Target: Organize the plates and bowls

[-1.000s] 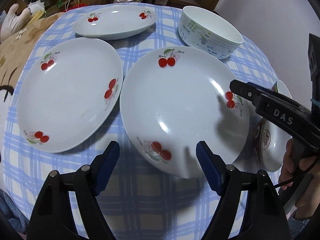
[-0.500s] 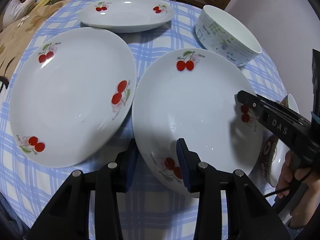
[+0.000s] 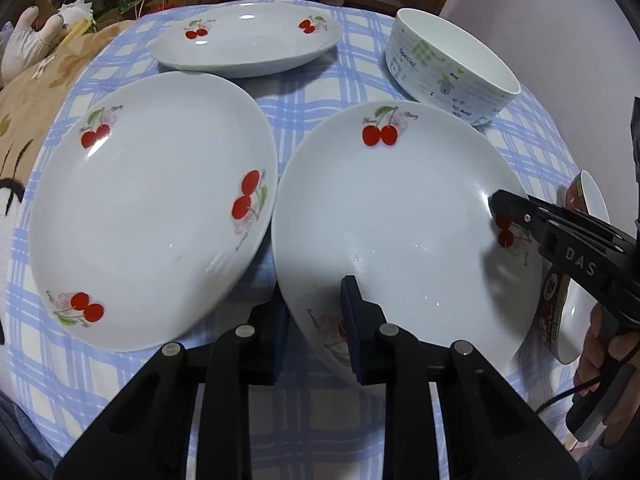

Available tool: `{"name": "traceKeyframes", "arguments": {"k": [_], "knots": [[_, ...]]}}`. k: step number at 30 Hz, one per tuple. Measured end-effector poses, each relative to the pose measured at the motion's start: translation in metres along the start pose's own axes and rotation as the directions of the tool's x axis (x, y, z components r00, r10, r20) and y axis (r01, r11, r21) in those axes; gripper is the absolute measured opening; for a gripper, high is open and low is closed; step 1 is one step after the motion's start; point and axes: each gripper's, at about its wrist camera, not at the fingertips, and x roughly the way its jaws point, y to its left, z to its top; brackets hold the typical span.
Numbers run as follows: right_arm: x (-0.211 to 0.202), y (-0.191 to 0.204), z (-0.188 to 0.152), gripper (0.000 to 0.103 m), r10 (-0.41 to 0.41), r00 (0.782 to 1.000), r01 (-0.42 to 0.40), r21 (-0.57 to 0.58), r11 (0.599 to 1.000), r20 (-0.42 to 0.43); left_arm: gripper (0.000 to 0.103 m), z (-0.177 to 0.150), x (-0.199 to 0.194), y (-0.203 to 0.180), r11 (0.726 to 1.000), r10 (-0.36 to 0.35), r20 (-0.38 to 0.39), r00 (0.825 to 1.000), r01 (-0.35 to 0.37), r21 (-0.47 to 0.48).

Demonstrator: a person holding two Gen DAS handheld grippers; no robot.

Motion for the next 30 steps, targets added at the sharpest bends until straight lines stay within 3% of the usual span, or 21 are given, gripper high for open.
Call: {"name": "traceKeyframes", "arguments": {"k": [7, 15, 30], "knots": [[-0.018, 0.001, -0.009, 0.014, 0.007, 1.0, -0.007, 0.017, 1.0, 0.026, 0.023, -0.004, -0.015, 0.003, 1.0, 0.001, 0.036, 0.999, -0.001, -0.003], [-0.025, 0.0, -0.024, 0.014, 0.018, 1.0, -0.018, 0.032, 0.999, 0.013, 0.021, -0.012, -0.018, 0.006, 1.0, -0.004, 0.015, 1.0, 0.004, -0.002], [-0.08, 0.023, -0.053, 0.014, 0.04, 0.996, -0.041, 0.011, 0.999, 0.083, 0.021, -0.037, -0.058, 0.02, 0.999, -0.029, 0.052, 0.998, 0.03, -0.021]]}}
